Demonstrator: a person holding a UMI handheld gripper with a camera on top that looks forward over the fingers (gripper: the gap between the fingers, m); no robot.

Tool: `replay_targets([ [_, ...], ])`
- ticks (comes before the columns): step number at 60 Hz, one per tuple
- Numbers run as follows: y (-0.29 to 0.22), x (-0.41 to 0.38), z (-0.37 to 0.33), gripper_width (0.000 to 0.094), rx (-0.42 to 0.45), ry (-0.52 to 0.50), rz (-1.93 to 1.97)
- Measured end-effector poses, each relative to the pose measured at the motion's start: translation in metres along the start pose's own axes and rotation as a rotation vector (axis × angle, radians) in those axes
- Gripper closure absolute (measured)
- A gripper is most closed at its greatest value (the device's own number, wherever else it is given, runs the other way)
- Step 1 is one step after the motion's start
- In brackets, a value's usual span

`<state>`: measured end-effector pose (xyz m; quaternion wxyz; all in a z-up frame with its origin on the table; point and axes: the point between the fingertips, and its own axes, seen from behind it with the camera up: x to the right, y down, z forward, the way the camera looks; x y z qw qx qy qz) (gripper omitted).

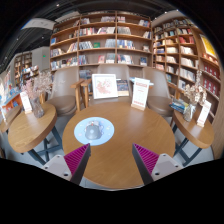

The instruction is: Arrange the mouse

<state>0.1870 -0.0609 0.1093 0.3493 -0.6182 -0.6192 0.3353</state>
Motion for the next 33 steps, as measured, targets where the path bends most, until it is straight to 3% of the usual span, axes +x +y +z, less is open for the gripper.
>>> replay_targets([
  [16,0.046,0.038,-0.071,0.0087,0.004,0.014,-0.039],
  [33,0.072,0.064,-0.089,0.0083,0.0,0.031,-0.038],
])
